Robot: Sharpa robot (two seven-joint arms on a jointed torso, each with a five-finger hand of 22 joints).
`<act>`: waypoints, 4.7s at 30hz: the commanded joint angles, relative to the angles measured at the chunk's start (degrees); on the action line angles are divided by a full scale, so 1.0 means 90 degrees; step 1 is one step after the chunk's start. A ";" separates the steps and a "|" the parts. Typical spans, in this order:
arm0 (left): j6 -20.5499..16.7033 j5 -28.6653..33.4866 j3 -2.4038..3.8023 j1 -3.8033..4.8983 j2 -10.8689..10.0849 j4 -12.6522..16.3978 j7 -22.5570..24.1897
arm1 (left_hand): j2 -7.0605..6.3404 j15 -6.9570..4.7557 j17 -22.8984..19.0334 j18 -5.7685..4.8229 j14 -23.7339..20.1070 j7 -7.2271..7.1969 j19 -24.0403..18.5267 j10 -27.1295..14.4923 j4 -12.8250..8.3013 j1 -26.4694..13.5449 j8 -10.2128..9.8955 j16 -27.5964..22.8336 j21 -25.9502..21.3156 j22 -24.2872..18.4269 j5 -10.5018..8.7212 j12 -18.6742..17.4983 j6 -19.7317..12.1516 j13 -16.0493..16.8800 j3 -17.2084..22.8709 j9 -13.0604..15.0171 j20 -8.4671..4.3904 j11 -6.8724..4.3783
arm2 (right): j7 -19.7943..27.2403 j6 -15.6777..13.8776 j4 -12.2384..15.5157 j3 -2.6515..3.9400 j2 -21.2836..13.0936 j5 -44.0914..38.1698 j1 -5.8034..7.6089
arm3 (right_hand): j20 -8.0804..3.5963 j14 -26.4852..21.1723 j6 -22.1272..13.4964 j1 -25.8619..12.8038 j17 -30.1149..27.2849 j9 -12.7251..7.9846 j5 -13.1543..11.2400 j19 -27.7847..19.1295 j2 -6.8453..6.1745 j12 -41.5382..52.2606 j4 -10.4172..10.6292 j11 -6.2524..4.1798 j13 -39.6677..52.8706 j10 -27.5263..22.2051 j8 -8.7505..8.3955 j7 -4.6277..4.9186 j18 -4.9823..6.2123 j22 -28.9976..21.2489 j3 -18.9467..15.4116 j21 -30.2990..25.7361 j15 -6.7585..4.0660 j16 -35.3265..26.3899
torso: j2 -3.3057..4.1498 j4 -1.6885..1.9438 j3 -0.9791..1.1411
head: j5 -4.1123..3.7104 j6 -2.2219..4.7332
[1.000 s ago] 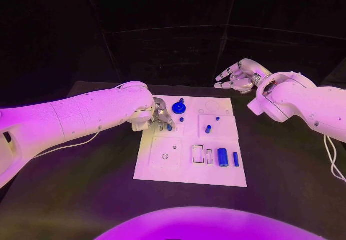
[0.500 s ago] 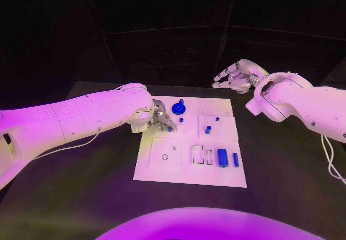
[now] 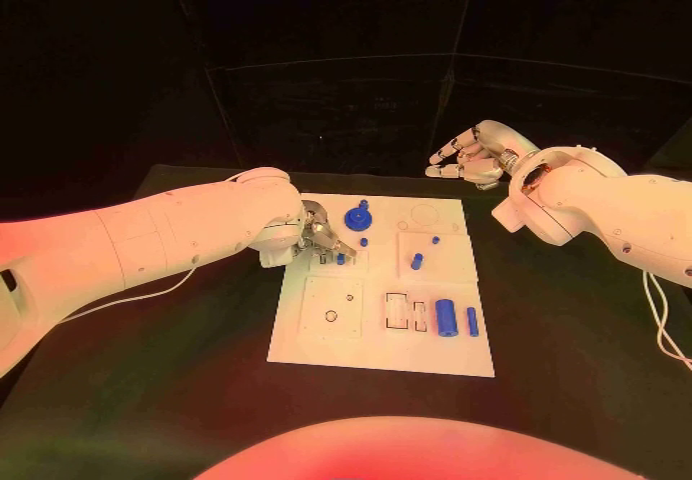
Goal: Assemble the parts on the task board
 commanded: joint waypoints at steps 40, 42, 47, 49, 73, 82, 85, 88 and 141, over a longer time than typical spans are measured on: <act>0.1171 -0.0498 0.0470 0.0458 0.0707 -0.2356 0.0626 | 0.0488 0.0220 0.1524 -0.0028 0.0624 0.0359 -0.0057 -0.0250 0.0451 0.0995 -0.1240 -0.0017 -0.0192 -0.0204 -0.0029 -0.0065 -0.0331 -0.0285 -0.1561 -0.0991 0.0191 0.0274 | 0.0160 -0.0012 -0.0082 0.0003 0.0049 0.0017 0.0007 | -0.0004 0.0207 -0.0060 -0.0029 -0.0029 -0.0006 0.0075 -0.0069 0.0031 -0.0045 0.0048 -0.0019 -0.0009 -0.0048 0.0038 -0.0005 0.0136 -0.0049 -0.0012 -0.0054 -0.0054 -0.0053 | 0.0100 -0.0058 -0.0025 | 0.0089 0.0160; 0.1219 -0.0576 0.0471 0.0407 0.0761 -0.2429 0.0636 | 0.0532 0.0217 0.1532 -0.0032 0.0626 0.0355 -0.0051 -0.0238 0.0434 0.1084 -0.1245 -0.0013 -0.0176 -0.0180 -0.0029 -0.0047 -0.0305 -0.0266 -0.1571 -0.1007 0.0190 0.0273 | 0.0167 -0.0009 -0.0081 0.0003 0.0054 0.0017 0.0007 | -0.0004 0.0207 -0.0062 -0.0024 -0.0031 -0.0006 0.0084 -0.0067 0.0032 -0.0047 0.0047 -0.0019 -0.0010 -0.0049 0.0039 -0.0005 0.0135 -0.0046 -0.0012 -0.0053 -0.0054 -0.0055 | 0.0091 -0.0060 -0.0022 | 0.0089 0.0162; 0.1329 -0.0697 0.0472 0.0303 0.0862 -0.2569 0.0640 | 0.0592 0.0218 0.1534 -0.0033 0.0627 0.0356 -0.0048 -0.0230 0.0430 0.1157 -0.1254 -0.0011 -0.0170 -0.0171 -0.0027 -0.0032 -0.0286 -0.0252 -0.1588 -0.1028 0.0189 0.0271 | 0.0181 -0.0009 -0.0074 0.0003 0.0046 0.0017 0.0006 | -0.0006 0.0211 -0.0069 0.0009 -0.0025 -0.0005 0.0178 -0.0066 0.0047 -0.0041 0.0043 -0.0019 -0.0007 -0.0049 0.0045 -0.0003 0.0136 -0.0051 -0.0011 -0.0060 -0.0055 -0.0056 | 0.0099 -0.0066 -0.0024 | 0.0099 0.0161; 0.1384 -0.0765 0.0473 0.0280 0.0892 -0.2607 0.0646 | 0.0631 0.0219 0.1546 -0.0039 0.0630 0.0359 -0.0039 -0.0231 0.0445 0.1166 -0.1261 -0.0005 -0.0148 -0.0139 -0.0026 -0.0029 -0.0285 -0.0251 -0.1596 -0.1038 0.0190 0.0272 | 0.0183 -0.0012 -0.0075 0.0003 0.0043 0.0017 0.0006 | -0.0006 0.0213 -0.0070 0.0018 -0.0024 -0.0005 0.0211 -0.0063 0.0050 -0.0043 0.0042 -0.0020 -0.0009 -0.0052 0.0048 -0.0003 0.0135 -0.0049 -0.0012 -0.0059 -0.0055 -0.0056 | 0.0097 -0.0059 -0.0020 | 0.0095 0.0160; 0.1662 -0.0974 0.0474 0.0212 0.0940 -0.2568 0.0756 | 0.0876 0.0197 0.1561 -0.0045 0.0634 0.0319 -0.0024 -0.0213 0.0288 0.1582 -0.1187 0.0005 -0.0104 -0.0068 -0.0025 0.0011 -0.0102 -0.0245 -0.1639 -0.1074 0.0179 0.0240 | 0.0206 -0.0057 -0.0087 0.0003 0.0058 0.0017 0.0007 | -0.0007 0.0216 -0.0073 0.0042 -0.0025 -0.0004 0.0293 -0.0068 0.0062 -0.0028 0.0042 -0.0020 0.0002 -0.0045 0.0055 -0.0002 0.0138 -0.0061 -0.0012 -0.0070 -0.0056 -0.0060 | 0.0096 -0.0056 -0.0021 | 0.0115 0.0159; 0.1444 -0.0920 0.0474 0.0212 0.0914 -0.2542 0.0831 | 0.1030 0.0186 0.1546 -0.0035 0.0630 0.0308 -0.0046 -0.0229 0.0075 0.1893 -0.1111 -0.0004 -0.0145 -0.0115 -0.0024 0.0001 -0.0071 -0.0275 -0.1533 -0.1049 0.0166 0.0228 | 0.0201 -0.0054 -0.0109 0.0003 0.0077 0.0017 0.0007 | -0.0007 0.0216 -0.0073 0.0043 -0.0026 -0.0004 0.0297 -0.0068 0.0062 -0.0027 0.0042 -0.0020 0.0002 -0.0045 0.0055 -0.0002 0.0138 -0.0062 -0.0012 -0.0070 -0.0056 -0.0061 | 0.0100 -0.0061 -0.0026 | 0.0111 0.0142; 0.1392 -0.0848 0.0474 0.0212 0.0913 -0.2533 0.0868 | 0.1068 0.0182 0.1546 -0.0033 0.0630 0.0303 -0.0049 -0.0230 0.0024 0.1951 -0.1077 -0.0004 -0.0153 -0.0123 -0.0024 -0.0001 -0.0057 -0.0281 -0.1509 -0.1033 0.0163 0.0224 | 0.0198 -0.0047 -0.0122 0.0003 0.0088 0.0017 0.0007 | -0.0007 0.0216 -0.0073 0.0043 -0.0026 -0.0004 0.0297 -0.0068 0.0062 -0.0027 0.0042 -0.0020 0.0002 -0.0045 0.0055 -0.0002 0.0138 -0.0062 -0.0012 -0.0070 -0.0056 -0.0061 | 0.0099 -0.0061 -0.0021 | 0.0111 0.0125; 0.1349 -0.0777 0.0474 0.0212 0.0922 -0.2547 0.0897 | 0.1094 0.0180 0.1540 -0.0031 0.0629 0.0300 -0.0053 -0.0231 -0.0006 0.1982 -0.1054 -0.0007 -0.0161 -0.0132 -0.0024 -0.0001 -0.0052 -0.0284 -0.1495 -0.1021 0.0162 0.0222 | 0.0191 -0.0037 -0.0130 0.0003 0.0095 0.0017 0.0007 | -0.0007 0.0216 -0.0073 0.0043 -0.0026 -0.0004 0.0297 -0.0068 0.0062 -0.0027 0.0042 -0.0020 0.0002 -0.0045 0.0055 -0.0002 0.0138 -0.0062 -0.0012 -0.0070 -0.0056 -0.0061 | 0.0097 -0.0063 -0.0019 | 0.0134 0.0125; -0.0597 -0.0355 0.0421 0.0104 -0.0732 0.0332 0.0547 | 0.0734 0.0147 0.1468 -0.0015 0.0616 0.0243 -0.0043 -0.0061 -0.1764 0.1424 -0.0084 -0.0040 -0.0268 -0.0153 0.0049 0.0164 -0.0530 -0.0298 0.3039 -0.0664 0.0145 0.0161 | 0.0078 0.0103 -0.0128 0.0003 0.0046 -0.0008 0.0008 | -0.0014 0.0217 -0.0084 0.0219 -0.0057 -0.0007 0.0910 -0.0071 0.0069 -0.0047 0.0003 -0.0022 -0.0021 -0.0075 0.0079 0.0006 0.0143 -0.0085 0.0070 -0.0099 -0.0061 -0.0098 | 0.0075 -0.0013 -0.0032 | 0.0184 0.0161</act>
